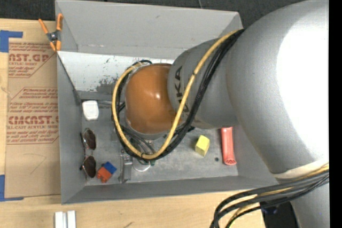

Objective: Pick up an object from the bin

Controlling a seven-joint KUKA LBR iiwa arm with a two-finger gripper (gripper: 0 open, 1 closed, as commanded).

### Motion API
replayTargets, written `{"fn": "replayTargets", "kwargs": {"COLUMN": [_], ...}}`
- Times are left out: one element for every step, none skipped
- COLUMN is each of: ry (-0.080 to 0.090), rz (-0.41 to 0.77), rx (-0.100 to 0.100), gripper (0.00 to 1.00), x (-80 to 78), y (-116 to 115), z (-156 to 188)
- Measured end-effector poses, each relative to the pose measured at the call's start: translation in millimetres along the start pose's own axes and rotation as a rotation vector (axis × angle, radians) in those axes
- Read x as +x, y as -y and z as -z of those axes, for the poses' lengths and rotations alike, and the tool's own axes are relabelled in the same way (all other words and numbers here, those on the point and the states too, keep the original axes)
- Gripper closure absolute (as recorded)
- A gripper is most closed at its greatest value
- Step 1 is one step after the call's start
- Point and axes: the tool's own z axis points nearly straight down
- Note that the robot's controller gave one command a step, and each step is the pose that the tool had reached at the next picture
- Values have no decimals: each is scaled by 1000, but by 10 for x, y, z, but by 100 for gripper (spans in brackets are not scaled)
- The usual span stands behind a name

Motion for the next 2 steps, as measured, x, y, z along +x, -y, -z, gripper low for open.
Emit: {"fn": "replayTargets", "kwargs": {"ry": [-3, 2], "rz": [22, -101], "rx": [2, 0], "gripper": [0, 0], "x": [-92, -71], "y": [178, 128], "z": [-164, -192]}}
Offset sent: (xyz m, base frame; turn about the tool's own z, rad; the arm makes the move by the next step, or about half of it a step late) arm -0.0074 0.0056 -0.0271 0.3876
